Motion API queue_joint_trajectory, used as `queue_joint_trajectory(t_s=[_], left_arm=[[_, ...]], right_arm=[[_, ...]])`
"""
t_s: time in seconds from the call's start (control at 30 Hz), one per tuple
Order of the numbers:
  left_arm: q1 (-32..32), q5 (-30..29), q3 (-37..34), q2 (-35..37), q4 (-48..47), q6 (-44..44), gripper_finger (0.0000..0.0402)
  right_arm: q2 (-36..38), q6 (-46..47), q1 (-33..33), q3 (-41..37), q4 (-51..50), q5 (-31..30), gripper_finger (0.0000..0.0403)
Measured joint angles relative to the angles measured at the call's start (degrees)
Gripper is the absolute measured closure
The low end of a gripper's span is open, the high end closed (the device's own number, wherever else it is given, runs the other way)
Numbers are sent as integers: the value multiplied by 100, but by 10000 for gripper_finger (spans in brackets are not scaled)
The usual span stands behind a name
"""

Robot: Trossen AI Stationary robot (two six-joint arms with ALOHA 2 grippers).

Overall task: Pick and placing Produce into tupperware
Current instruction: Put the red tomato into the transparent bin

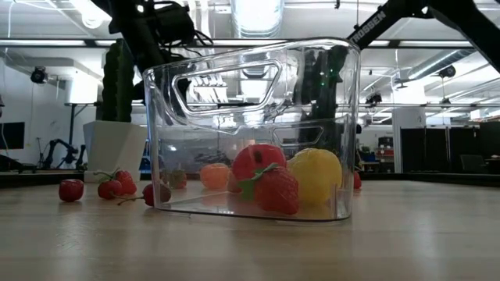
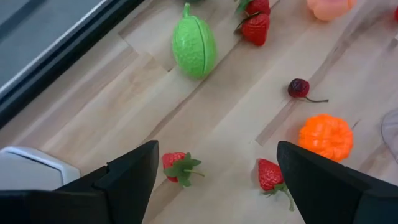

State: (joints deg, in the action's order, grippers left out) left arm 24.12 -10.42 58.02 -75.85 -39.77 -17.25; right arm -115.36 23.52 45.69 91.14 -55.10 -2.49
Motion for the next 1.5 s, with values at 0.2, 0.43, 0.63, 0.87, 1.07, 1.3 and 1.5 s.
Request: queue_joint_trajectory(t_s=[0.2, 0.43, 0.63, 0.87, 1.07, 1.3, 1.5], left_arm=[[2, 28, 0, -57, 16, -40, 91], [20, 23, -13, -62, 17, -45, 91], [26, 16, -13, -62, 13, -47, 91], [26, 3, -13, -62, 17, -14, 91], [26, 5, -20, -62, 17, 3, 91], [26, 7, -22, -62, 11, 5, 91], [26, 8, -26, -62, -9, 19, 91]], right_arm=[[-394, -174, 44, 258, 2, 100, 71], [-821, -322, 44, 620, 3, 67, 54], [-922, -320, 72, 705, -65, 51, 56], [-924, -320, 74, 521, -252, 93, 93], [-926, -320, 74, 515, -200, 93, 134], [-888, -362, 38, 593, -212, 127, 155], [-306, -411, -311, 620, -545, 347, 143]])
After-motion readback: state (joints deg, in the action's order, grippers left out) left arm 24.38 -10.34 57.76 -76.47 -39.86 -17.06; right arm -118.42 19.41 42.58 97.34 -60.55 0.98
